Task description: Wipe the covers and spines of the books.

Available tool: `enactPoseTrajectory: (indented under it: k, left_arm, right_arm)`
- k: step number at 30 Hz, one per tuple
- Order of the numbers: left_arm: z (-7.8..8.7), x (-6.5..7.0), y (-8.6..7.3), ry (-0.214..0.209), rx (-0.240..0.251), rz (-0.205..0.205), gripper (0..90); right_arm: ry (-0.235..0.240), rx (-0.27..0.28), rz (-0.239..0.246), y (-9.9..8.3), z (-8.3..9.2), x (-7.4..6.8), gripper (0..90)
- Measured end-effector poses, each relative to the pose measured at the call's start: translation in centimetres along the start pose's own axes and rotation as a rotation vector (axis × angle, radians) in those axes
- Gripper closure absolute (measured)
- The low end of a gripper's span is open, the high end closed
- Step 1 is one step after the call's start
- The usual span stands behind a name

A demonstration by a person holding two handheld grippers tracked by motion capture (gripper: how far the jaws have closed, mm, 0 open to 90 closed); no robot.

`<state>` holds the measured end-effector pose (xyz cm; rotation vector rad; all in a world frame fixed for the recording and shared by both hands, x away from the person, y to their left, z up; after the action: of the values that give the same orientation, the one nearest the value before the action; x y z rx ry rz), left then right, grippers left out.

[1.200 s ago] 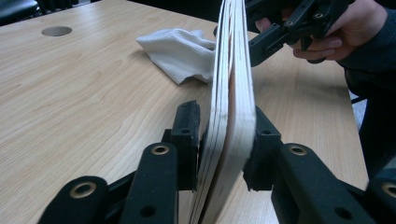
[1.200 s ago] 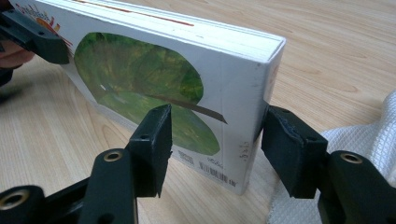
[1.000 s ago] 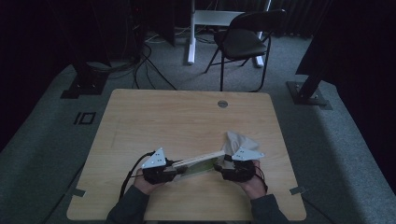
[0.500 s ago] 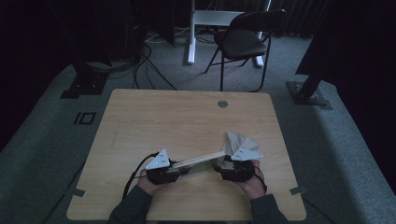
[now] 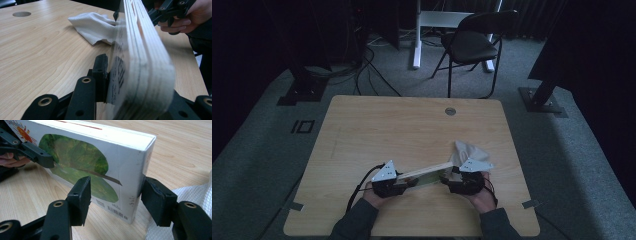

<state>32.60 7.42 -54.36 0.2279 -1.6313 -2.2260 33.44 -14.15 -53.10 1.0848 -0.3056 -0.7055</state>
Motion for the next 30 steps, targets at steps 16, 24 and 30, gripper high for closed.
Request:
enactPoseTrajectory:
  k: [16, 24, 30]
  left_arm:
    - [-1.5, 0.4, -1.1, 0.015, -0.065, -0.048, 68.2]
    - [-1.9, 0.4, -1.0, 0.017, -0.062, -0.047, 68.6]
    - [-2.0, 0.4, -1.0, 0.013, -0.062, -0.05, 69.8]
  right_arm:
    - [0.01, 0.003, 0.003, 0.0, 0.1, -0.1, 39.8]
    - [0.011, 0.003, 0.003, 0.0, 0.0, -0.1, 39.3]
    - [0.01, 0.002, -0.001, 0.0, 0.0, -0.1, 38.7]
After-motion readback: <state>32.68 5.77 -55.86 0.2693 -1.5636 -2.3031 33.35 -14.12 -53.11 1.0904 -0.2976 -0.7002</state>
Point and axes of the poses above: each handheld gripper's, and its own axes: z roughly backward along the jaws, y roughly out of its top, x roughly to its right, the point moved 6 cm from there along -z, roughly forward along the jaws, and after that the axes turned 5 degrees about x, right-handed, at the moved point
